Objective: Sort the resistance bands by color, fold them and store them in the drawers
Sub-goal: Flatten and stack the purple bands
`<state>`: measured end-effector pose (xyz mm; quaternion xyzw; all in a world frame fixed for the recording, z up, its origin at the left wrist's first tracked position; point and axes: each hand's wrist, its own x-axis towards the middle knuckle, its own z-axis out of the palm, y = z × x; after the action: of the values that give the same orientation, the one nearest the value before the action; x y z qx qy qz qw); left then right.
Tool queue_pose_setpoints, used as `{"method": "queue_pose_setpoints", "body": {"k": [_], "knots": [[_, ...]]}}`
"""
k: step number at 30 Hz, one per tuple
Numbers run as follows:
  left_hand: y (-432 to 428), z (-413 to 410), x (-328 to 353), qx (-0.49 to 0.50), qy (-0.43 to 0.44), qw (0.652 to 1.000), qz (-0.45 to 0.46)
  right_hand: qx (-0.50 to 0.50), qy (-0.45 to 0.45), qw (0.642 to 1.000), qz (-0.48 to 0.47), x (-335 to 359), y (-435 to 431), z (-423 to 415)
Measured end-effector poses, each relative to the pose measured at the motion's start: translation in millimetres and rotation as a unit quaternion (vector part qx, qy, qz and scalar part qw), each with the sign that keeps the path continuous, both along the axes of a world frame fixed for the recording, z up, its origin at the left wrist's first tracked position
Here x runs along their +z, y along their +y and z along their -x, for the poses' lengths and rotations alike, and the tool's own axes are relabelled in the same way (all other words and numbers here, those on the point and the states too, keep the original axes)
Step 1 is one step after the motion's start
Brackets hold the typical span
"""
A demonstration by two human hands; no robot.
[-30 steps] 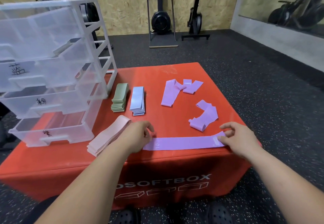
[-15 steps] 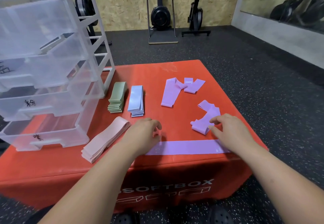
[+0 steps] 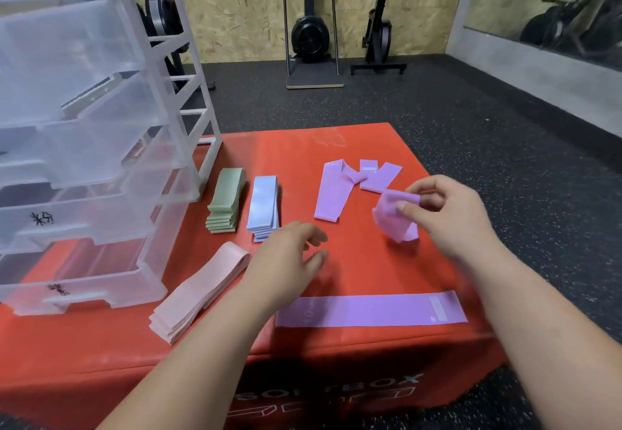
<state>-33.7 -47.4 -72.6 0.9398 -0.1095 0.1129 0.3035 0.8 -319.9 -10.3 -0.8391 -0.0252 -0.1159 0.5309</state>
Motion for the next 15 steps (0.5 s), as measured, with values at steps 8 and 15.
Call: {"method": "queue_pose_setpoints", "body": {"k": [8, 15], "knots": [[-14.0, -9.7, 16.2, 0.000, -0.007, 0.985, 0.174, 0.058, -0.010, 0.996, -0.067, 10.5, 12.2, -1.4], [-25.6, -16.1, 24.8, -0.033, 0.019, 0.964, 0.264, 0.173, -0.040, 0.984, -0.030, 2.5, 46.1, 0.9]]}}
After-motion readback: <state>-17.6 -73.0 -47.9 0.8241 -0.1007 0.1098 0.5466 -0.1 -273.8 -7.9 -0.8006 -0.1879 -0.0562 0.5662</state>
